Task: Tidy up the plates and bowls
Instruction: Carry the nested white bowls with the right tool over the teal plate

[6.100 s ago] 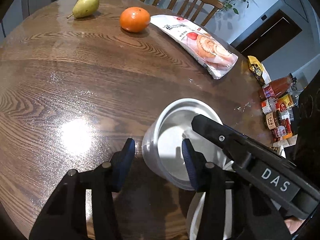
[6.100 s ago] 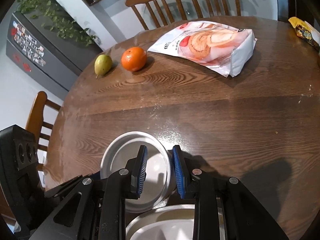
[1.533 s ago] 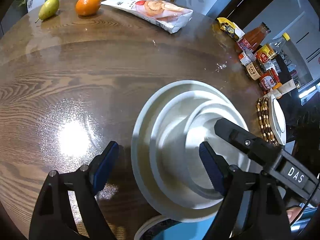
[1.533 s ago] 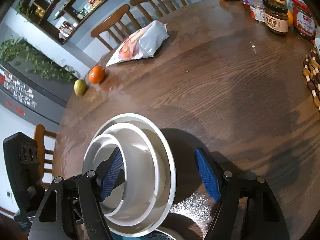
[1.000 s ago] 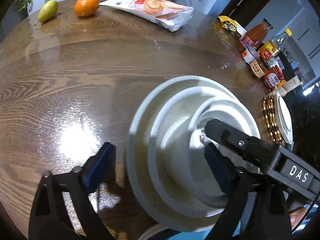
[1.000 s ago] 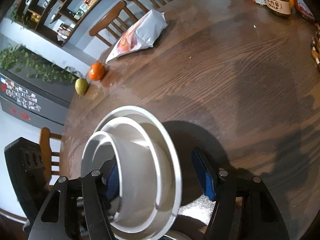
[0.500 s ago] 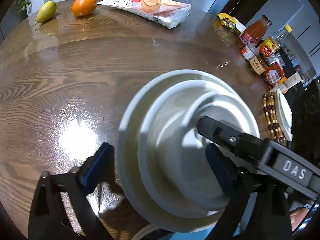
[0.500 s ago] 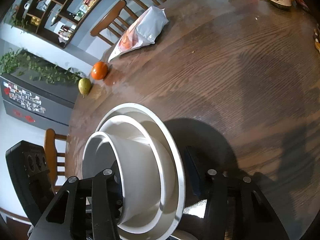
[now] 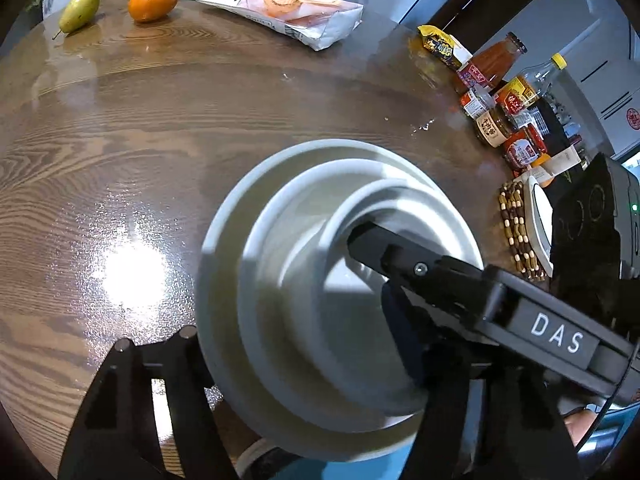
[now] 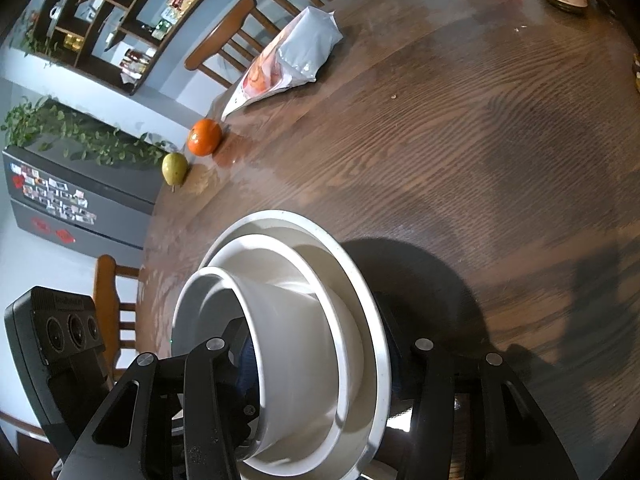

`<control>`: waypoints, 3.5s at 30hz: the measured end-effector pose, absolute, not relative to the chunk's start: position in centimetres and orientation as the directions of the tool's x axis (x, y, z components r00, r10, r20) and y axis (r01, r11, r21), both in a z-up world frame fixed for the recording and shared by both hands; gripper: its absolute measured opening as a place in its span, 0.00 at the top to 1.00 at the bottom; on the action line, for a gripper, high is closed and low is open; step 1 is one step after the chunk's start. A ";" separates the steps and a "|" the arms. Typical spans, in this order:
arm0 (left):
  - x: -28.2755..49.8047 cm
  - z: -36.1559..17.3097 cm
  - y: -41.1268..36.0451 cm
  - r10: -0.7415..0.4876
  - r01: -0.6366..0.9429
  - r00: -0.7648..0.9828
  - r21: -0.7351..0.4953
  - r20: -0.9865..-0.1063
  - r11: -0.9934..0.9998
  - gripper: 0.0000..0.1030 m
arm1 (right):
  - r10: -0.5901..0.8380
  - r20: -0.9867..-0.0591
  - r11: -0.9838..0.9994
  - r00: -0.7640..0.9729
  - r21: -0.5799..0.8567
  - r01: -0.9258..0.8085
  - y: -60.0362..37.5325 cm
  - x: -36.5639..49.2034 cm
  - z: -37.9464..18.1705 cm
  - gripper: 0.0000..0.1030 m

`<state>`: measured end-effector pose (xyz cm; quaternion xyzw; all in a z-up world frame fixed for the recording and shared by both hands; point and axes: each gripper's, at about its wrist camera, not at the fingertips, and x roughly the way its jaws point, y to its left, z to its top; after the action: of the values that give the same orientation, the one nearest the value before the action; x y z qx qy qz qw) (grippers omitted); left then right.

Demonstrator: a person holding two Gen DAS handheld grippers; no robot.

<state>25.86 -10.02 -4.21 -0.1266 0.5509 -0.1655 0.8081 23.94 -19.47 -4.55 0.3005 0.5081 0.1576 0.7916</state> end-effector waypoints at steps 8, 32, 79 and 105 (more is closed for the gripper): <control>25.8 -4.2 -9.9 -0.405 0.126 0.326 -0.385 -0.855 0.914 0.37 | 0.548 -0.714 0.775 0.436 0.630 0.059 -19.5 23.9 -4.5 0.49; 24.0 -1.6 -9.9 -0.367 0.129 0.384 -0.345 -0.847 0.930 0.39 | 0.567 -0.673 0.763 0.476 0.646 0.005 -19.2 22.7 -2.3 0.49; 16.7 1.2 -7.9 -0.313 0.098 0.535 -0.310 -0.785 0.946 0.39 | 0.598 -0.610 0.772 0.521 0.614 -0.167 -16.5 17.5 0.6 0.49; 11.9 0.6 -8.5 -0.358 0.141 0.539 -0.337 -0.762 0.931 0.39 | 0.554 -0.613 0.802 0.563 0.574 -0.164 -16.4 12.1 0.7 0.49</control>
<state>11.91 -8.54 0.61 -0.1184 0.4581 -0.1437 0.8692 12.14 -16.41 0.70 0.2338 0.4170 0.2105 0.8527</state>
